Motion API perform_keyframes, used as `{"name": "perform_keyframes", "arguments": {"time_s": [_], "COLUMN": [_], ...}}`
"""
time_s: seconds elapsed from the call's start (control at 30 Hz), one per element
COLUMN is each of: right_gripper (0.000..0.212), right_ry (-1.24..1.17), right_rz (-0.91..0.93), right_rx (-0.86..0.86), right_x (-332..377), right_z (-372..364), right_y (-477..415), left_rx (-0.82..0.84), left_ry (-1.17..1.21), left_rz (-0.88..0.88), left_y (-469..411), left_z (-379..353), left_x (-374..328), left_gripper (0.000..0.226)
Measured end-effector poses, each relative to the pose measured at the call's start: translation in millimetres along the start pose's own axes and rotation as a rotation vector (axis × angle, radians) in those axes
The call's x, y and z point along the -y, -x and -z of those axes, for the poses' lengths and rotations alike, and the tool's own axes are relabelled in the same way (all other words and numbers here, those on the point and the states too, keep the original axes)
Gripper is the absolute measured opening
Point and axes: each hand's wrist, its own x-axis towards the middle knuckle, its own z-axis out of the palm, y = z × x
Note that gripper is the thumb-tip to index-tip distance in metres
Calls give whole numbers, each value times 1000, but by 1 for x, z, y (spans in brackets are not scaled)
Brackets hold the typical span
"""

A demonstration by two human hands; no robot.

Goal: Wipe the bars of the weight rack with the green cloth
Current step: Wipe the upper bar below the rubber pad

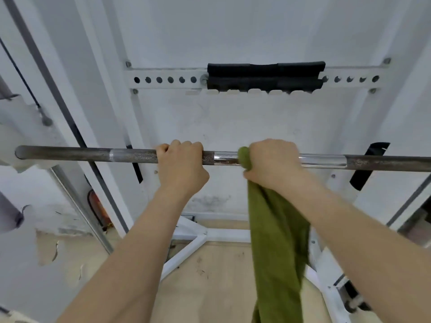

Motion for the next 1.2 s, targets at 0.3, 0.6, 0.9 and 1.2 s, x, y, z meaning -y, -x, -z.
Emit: {"name": "perform_keyframes", "arguments": {"time_s": [0.3, 0.6, 0.9, 1.2], "right_gripper": [30, 28, 38, 51], "right_ry": [-81, -7, -76, -197], "right_rz": [126, -72, 164, -5], "right_rx": [-162, 202, -166, 106], "right_x": [18, -23, 10, -152], "right_z": [-16, 13, -11, -9], "right_y": [-4, 4, -4, 37], "left_rx": [96, 22, -128, -44], "left_ry": [295, 350, 346, 53], "left_rz": [-153, -249, -239, -462], "left_y": [7, 34, 68, 42], "left_z": [13, 20, 22, -15], "left_x": [22, 9, -31, -170], "left_gripper": [77, 59, 77, 86]}}
